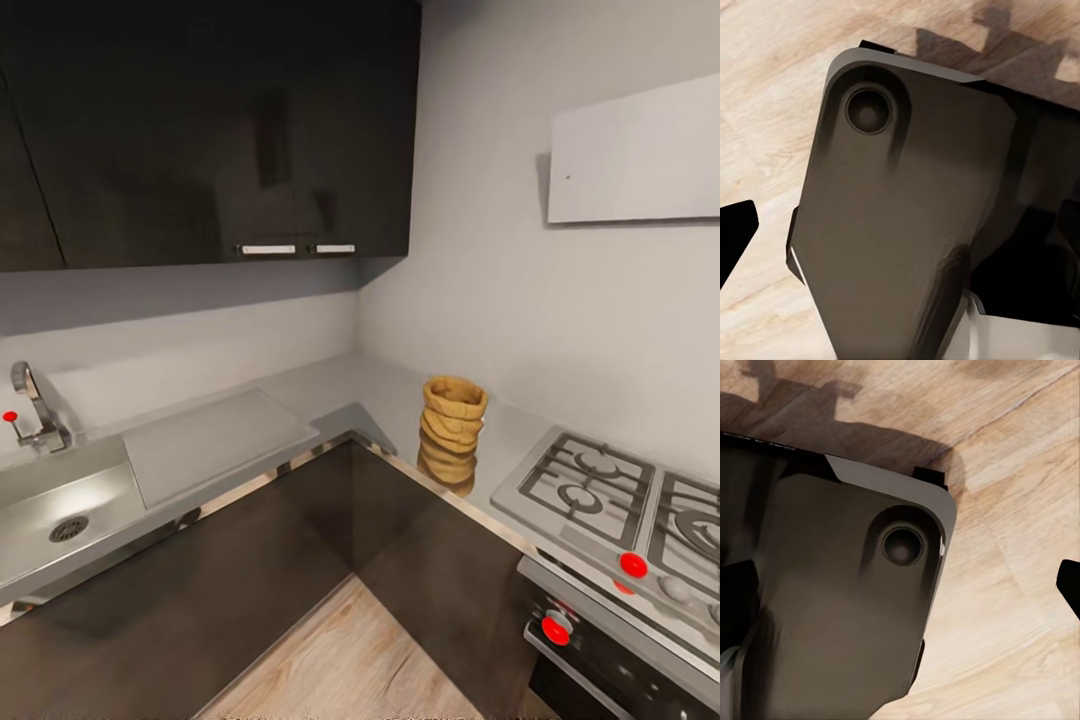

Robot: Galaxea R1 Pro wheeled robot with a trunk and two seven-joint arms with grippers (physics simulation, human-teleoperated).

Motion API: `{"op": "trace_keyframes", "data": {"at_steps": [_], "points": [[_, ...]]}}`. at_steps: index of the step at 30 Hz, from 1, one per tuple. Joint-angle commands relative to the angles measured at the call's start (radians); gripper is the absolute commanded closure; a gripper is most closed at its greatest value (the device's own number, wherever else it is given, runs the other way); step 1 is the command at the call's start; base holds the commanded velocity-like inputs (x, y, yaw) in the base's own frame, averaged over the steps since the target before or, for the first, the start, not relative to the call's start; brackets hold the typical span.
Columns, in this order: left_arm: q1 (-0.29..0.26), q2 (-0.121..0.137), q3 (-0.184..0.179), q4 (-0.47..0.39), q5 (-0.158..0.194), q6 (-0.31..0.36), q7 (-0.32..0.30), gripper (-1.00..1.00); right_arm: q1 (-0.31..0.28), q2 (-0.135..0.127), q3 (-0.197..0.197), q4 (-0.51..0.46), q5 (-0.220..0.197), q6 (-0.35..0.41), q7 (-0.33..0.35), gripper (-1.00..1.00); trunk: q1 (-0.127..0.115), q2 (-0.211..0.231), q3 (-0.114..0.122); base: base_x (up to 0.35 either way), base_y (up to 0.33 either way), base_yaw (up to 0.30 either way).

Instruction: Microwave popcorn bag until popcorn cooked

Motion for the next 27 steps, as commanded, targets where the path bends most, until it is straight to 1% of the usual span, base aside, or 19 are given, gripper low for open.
{"op": "trace_keyframes", "data": {"at_steps": [1,27], "points": [[0.000,0.000,0.001,0.000,0.004,-0.002,0.000,-1.00,-0.001,-0.001,-0.008,0.003,0.007,-0.003,0.001,-1.00,0.000,-0.001,-0.003,0.000,0.000,0.000],[0.000,0.000,0.001,0.000,0.004,-0.002,0.000,-1.00,-0.001,0.000,-0.007,0.003,0.007,-0.005,0.001,-1.00,0.000,-0.001,-0.044,0.000,0.000,0.000]]}}
